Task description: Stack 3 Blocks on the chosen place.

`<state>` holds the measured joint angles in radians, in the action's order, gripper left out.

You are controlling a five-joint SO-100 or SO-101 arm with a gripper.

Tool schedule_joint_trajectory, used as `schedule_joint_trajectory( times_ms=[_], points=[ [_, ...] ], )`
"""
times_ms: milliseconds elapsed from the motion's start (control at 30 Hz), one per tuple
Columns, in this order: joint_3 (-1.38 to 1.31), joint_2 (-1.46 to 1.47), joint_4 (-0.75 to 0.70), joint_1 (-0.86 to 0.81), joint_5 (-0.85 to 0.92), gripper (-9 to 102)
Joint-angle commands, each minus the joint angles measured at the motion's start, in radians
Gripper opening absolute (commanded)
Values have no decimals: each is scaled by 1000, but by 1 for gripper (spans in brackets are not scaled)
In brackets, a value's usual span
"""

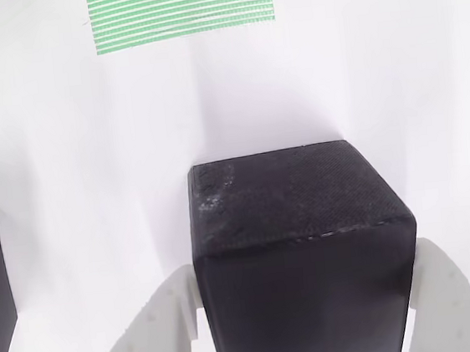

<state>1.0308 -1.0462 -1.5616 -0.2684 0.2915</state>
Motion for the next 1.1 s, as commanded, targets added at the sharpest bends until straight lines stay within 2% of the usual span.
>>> schedule_joint_trajectory(
  times_ms=[0,467,767,1067],
  points=[
    [2,-55,-11,5,6,26],
    [101,-169,-11,29,8,25],
    [328,-407,-12,161,-28,25],
    [413,-440,-12,261,-153,25]
  ],
)
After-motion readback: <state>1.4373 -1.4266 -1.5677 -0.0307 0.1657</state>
